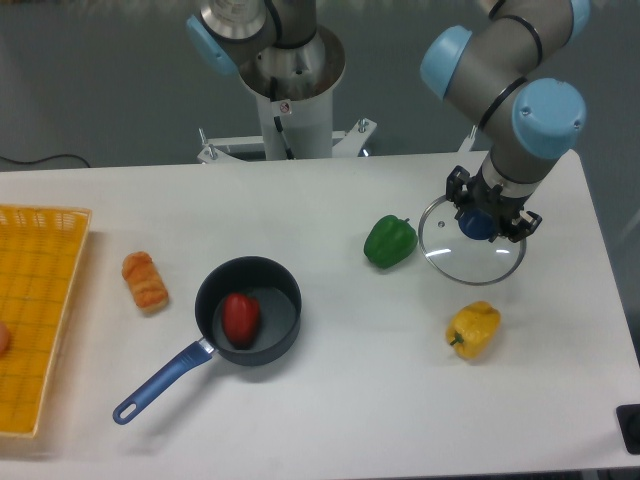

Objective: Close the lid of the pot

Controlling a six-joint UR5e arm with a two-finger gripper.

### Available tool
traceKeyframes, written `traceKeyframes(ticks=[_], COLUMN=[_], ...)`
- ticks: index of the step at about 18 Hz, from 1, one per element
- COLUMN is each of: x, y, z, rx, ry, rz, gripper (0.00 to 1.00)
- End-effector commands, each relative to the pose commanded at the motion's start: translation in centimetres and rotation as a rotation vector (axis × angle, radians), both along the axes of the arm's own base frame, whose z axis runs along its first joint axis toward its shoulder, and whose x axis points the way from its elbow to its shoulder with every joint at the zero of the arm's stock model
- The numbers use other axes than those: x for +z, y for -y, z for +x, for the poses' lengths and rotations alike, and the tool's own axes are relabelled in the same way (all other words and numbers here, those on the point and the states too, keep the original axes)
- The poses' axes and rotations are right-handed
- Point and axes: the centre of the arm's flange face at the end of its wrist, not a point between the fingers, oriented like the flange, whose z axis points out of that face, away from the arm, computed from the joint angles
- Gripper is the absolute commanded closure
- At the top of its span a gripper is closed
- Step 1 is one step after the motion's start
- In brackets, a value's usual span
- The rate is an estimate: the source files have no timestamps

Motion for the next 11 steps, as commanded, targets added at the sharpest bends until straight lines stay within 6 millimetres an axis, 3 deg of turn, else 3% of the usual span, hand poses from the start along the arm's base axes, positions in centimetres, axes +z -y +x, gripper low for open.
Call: traceKeyframes(ticks=[11], x=[0.5], y=[-1.3], z=[1.1], rx=[0.032], ry=[-0.008], rz=[-0.001], gripper=[0.44])
